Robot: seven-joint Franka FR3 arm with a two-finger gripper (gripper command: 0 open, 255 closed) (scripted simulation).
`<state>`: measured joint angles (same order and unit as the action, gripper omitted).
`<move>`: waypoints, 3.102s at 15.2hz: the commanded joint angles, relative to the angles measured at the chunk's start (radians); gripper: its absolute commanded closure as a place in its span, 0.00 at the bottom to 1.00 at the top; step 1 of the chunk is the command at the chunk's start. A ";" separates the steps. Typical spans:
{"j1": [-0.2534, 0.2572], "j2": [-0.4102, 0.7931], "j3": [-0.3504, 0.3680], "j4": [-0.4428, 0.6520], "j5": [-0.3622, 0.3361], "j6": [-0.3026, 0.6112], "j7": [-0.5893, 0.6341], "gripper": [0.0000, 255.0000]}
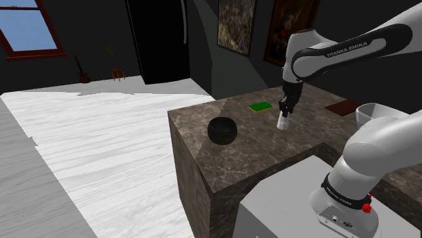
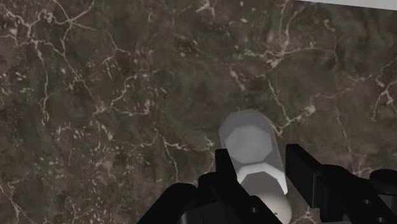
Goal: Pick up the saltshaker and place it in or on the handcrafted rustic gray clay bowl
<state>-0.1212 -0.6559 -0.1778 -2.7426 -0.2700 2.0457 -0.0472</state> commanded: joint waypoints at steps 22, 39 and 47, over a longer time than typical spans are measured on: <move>0.014 -0.068 0.037 0.267 0.045 -0.333 -0.044 1.00; 0.142 0.236 0.302 0.580 0.212 -0.381 0.271 1.00; 0.190 0.474 0.420 0.848 0.221 -0.427 0.441 1.00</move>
<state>0.0587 -0.2220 0.2213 -1.9420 -0.0491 1.6292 0.3603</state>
